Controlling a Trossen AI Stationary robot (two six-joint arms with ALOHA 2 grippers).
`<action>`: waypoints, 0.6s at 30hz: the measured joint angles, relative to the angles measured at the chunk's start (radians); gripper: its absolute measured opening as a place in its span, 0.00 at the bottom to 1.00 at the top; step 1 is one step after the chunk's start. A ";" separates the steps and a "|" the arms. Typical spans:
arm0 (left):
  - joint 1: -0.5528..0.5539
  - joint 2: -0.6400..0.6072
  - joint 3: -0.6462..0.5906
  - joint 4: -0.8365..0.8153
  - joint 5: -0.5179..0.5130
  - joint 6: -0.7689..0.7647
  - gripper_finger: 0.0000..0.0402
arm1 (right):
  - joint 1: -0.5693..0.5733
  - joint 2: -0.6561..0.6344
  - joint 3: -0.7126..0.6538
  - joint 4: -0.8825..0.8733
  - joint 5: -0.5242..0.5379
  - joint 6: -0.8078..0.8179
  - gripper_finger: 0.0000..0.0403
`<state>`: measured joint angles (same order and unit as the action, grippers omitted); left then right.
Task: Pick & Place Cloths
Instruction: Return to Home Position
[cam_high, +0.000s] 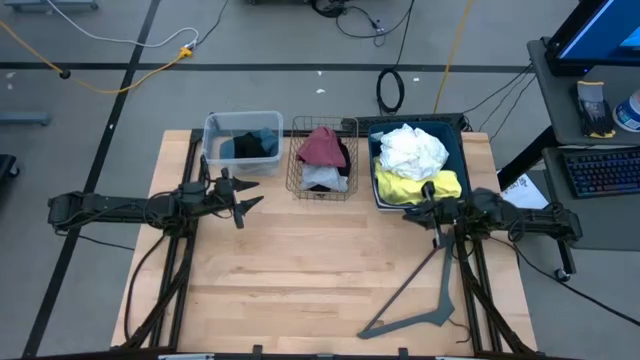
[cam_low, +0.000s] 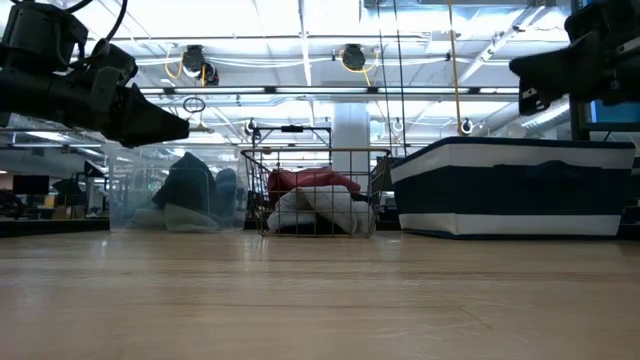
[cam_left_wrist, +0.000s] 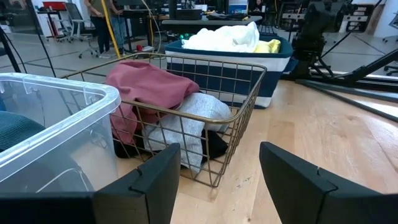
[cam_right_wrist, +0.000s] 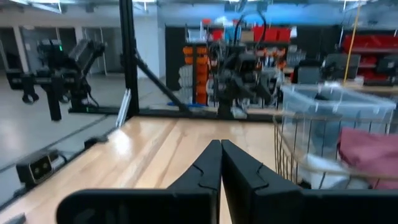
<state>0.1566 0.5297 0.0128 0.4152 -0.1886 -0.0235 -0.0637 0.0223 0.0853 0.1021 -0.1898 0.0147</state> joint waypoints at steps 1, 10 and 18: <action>0.000 0.000 0.000 0.000 0.000 0.000 0.56 | 0.000 -0.001 0.000 0.016 0.000 0.000 0.01; 0.000 0.000 0.000 0.000 0.000 0.000 0.56 | 0.000 0.000 0.002 0.038 0.002 0.000 0.02; 0.000 0.000 0.000 0.000 0.000 0.001 0.56 | 0.000 0.000 0.003 0.042 0.003 0.000 0.01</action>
<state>0.1566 0.5301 0.0128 0.4152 -0.1886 -0.0227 -0.0635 0.0219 0.0887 0.1444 -0.1871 0.0147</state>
